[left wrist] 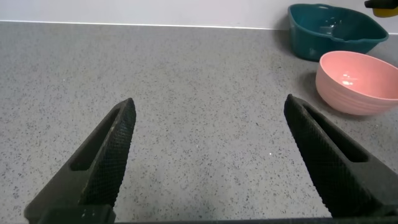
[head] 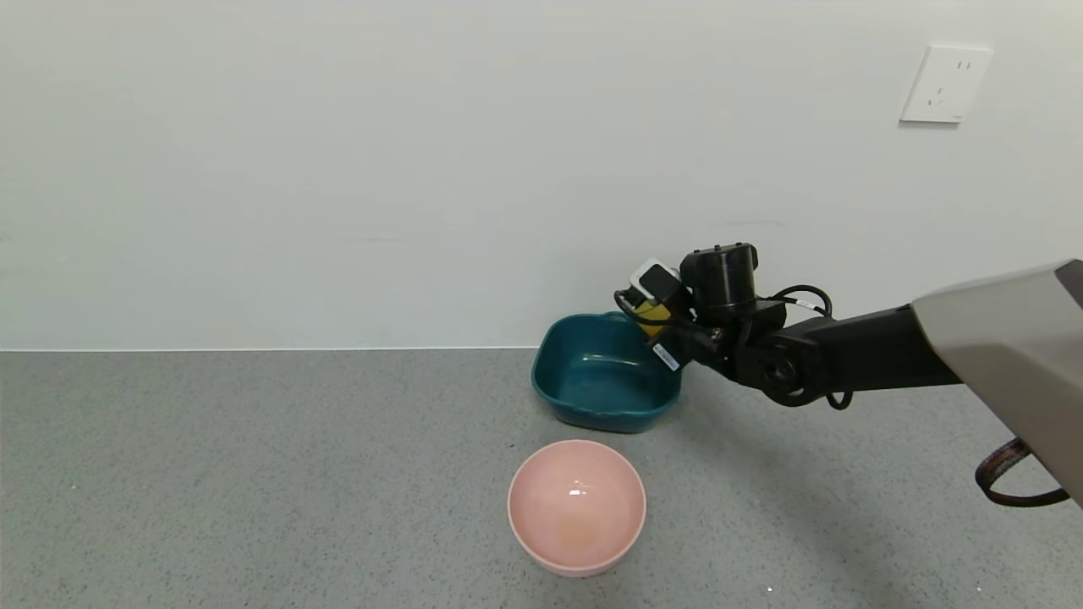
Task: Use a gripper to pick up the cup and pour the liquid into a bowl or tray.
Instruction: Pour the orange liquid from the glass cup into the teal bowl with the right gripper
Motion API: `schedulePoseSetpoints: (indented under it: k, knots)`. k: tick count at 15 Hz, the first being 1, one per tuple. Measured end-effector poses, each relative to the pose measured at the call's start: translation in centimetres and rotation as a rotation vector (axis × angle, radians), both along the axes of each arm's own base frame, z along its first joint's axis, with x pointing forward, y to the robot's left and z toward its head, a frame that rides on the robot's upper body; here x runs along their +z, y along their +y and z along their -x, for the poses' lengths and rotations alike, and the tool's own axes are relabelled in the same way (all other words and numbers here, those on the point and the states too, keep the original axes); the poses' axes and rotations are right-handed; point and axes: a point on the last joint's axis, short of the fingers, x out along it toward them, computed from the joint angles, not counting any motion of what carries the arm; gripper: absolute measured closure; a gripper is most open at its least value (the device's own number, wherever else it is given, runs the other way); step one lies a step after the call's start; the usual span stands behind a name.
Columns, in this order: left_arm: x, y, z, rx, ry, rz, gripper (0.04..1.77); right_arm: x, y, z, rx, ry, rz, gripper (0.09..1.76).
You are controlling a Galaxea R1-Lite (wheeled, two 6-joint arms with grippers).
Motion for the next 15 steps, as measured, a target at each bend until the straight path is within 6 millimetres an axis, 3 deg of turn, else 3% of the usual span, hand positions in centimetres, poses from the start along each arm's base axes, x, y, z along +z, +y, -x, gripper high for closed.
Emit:
schedulePoseSetpoints:
  k: [15]
  knots:
    - [0.0,0.0,0.0,0.000,0.000,0.000,0.09,-0.7,1.9,-0.8,-0.068,-0.030,0.350,0.48]
